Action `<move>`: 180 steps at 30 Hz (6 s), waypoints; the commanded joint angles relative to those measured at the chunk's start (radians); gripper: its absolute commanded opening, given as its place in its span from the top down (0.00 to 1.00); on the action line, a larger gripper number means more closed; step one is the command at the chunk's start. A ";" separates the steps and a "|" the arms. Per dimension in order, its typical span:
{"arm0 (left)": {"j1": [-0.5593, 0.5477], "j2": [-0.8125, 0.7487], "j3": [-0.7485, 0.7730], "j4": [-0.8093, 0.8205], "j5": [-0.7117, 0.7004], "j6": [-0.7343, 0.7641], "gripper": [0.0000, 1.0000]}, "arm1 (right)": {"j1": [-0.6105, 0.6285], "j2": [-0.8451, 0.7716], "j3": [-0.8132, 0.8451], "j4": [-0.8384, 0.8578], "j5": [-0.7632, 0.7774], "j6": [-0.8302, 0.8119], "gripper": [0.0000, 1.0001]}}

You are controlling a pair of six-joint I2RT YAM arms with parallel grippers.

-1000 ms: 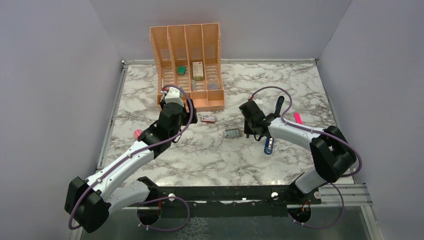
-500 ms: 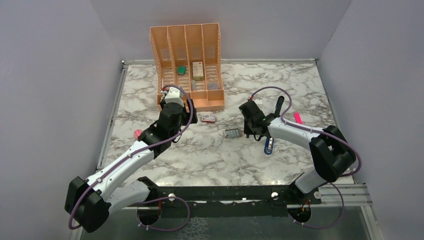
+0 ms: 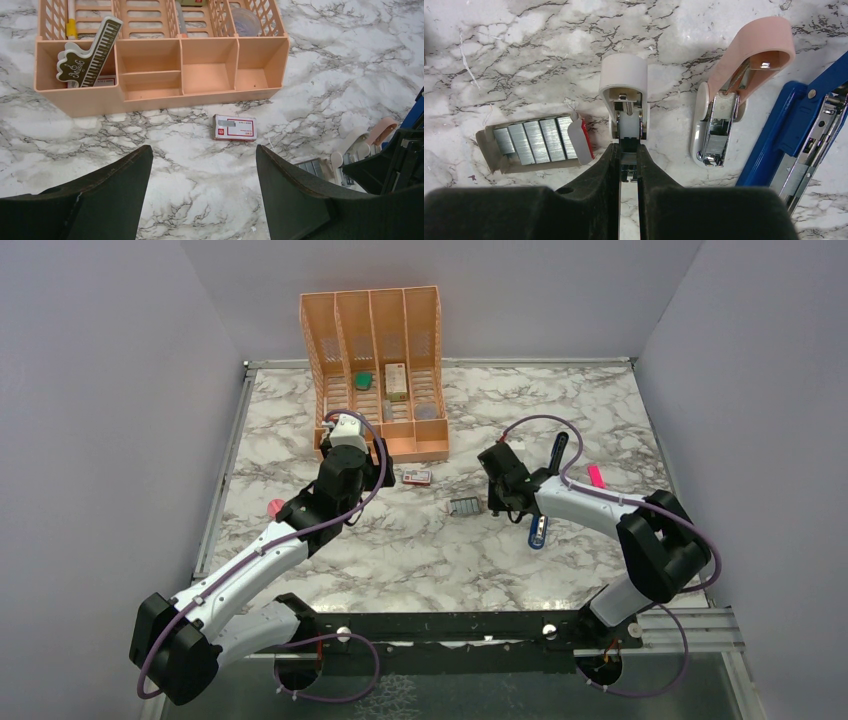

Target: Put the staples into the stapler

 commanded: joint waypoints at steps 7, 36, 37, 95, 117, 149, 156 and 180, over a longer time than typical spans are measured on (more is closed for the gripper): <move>0.005 0.002 -0.008 0.014 -0.004 -0.009 0.23 | -0.003 -0.017 -0.040 -0.018 -0.050 0.019 0.83; 0.005 0.003 -0.001 0.014 -0.004 -0.004 0.23 | -0.006 -0.070 0.088 -0.115 -0.010 -0.003 0.60; 0.004 0.004 -0.001 0.014 -0.004 -0.005 0.23 | -0.007 -0.073 0.089 -0.116 -0.004 -0.004 0.61; 0.004 0.004 -0.004 0.011 -0.006 -0.005 0.23 | -0.044 0.042 0.082 -0.093 -0.030 -0.013 0.83; 0.004 0.024 -0.018 0.041 0.046 -0.025 0.23 | -0.051 -0.069 0.017 -0.087 -0.072 -0.006 0.85; 0.005 0.164 -0.094 0.222 0.121 -0.113 0.24 | -0.064 -0.004 -0.001 0.015 -0.100 -0.036 0.79; 0.004 0.169 -0.094 0.220 0.121 -0.114 0.24 | -0.067 0.010 -0.001 0.005 -0.108 -0.039 0.84; 0.004 0.170 -0.094 0.213 0.117 -0.111 0.24 | -0.076 -0.039 0.042 -0.055 -0.112 -0.048 0.76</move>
